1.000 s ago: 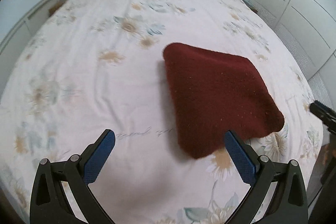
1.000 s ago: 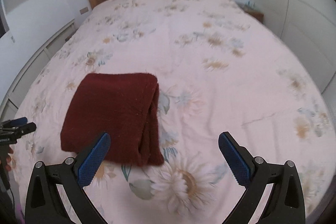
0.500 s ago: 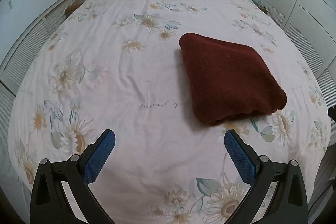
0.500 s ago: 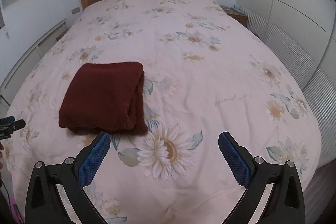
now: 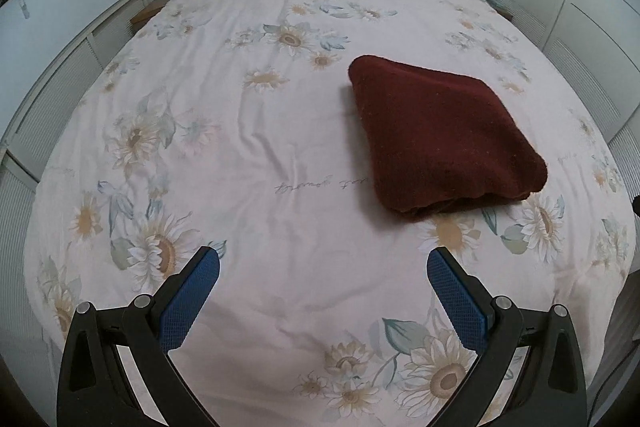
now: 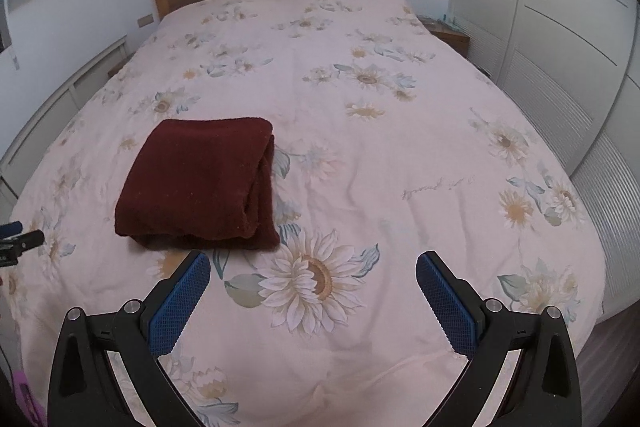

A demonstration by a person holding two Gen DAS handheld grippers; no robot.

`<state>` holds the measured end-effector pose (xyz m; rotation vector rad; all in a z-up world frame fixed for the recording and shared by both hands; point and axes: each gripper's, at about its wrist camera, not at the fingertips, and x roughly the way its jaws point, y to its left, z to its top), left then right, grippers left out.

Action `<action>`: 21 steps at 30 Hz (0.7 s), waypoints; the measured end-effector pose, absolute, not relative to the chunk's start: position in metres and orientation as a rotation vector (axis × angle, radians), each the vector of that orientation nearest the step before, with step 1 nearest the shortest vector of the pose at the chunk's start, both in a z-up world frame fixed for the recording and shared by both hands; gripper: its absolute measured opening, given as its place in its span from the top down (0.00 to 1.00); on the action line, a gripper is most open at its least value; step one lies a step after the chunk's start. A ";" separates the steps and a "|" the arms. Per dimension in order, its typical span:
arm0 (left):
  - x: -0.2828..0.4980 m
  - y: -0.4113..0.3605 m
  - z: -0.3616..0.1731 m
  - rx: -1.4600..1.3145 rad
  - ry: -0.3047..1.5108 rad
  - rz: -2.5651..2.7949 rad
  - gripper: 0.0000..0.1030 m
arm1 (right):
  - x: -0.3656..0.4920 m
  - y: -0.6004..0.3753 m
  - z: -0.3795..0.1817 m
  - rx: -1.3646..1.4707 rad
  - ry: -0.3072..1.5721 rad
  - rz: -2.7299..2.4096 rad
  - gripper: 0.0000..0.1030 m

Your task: Fold small clothes

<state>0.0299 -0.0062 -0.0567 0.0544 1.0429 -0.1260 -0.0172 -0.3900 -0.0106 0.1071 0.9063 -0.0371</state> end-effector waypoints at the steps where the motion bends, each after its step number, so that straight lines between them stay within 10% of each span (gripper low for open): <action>1: 0.029 -0.005 -0.056 0.051 1.042 -0.128 0.01 | -0.018 -0.389 -0.010 0.107 0.907 -0.037 0.00; 21: 0.023 -0.009 -0.051 0.050 1.035 -0.120 0.01 | -0.024 -0.381 -0.006 0.097 0.921 -0.028 0.00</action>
